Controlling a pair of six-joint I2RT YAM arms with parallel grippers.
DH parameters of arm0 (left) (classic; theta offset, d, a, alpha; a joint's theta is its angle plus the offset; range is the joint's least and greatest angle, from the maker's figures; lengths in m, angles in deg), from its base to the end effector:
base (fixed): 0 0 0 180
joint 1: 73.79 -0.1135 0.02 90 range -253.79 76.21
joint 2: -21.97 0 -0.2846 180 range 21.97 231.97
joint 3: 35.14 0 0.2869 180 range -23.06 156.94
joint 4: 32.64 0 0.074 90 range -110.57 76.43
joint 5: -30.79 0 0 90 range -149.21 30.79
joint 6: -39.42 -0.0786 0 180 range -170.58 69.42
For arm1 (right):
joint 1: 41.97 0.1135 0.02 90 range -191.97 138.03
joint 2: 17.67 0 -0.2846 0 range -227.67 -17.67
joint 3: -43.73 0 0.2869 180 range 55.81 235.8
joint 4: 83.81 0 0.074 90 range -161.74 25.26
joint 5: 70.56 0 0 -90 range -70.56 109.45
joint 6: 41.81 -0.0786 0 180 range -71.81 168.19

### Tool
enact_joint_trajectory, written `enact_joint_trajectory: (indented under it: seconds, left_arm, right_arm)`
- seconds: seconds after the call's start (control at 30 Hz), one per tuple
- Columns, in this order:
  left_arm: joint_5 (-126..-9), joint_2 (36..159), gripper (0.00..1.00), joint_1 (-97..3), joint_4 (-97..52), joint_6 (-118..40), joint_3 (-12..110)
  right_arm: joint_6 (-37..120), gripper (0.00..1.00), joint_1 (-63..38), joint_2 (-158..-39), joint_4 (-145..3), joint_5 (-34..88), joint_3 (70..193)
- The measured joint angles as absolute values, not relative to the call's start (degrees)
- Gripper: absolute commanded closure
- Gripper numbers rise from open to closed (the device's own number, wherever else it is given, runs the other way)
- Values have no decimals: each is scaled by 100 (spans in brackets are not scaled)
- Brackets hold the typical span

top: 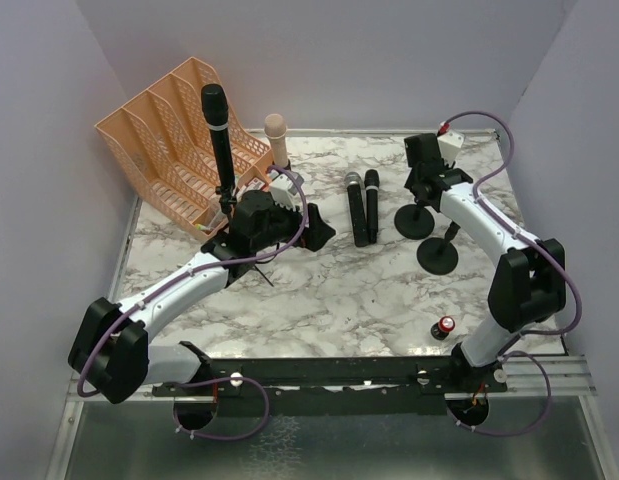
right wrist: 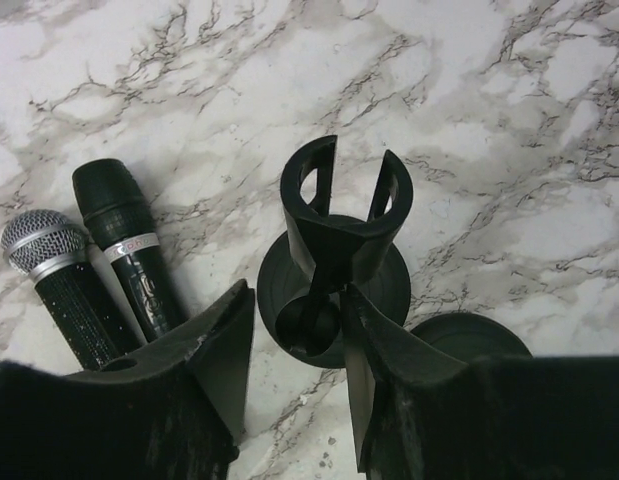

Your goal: Attach the microphones to the stand

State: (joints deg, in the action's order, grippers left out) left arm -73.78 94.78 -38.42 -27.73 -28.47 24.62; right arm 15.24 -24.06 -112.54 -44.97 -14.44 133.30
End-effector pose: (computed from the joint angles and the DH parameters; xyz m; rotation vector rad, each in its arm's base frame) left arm 0.2806 -0.2234 0.2743 0.4099 1.9386 -0.9109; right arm 0.4224 0.0905 0.2736 0.5629 2.1212 -0.2033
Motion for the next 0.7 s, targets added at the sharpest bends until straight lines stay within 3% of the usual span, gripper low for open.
enact_joint_trajectory:
  seconds: [0.3,0.7]
  left_arm:
    - [-7378,9384,2,-3842,-2773,-2825,2414]
    - [-7378,9319,2,-3842,-2773,-2764,2365]
  right_arm:
    - [1857,95,-2408,-11380,-4386,-1744,13422]
    - [2379,99,-1896,-10611,-4001,-1626,13476]
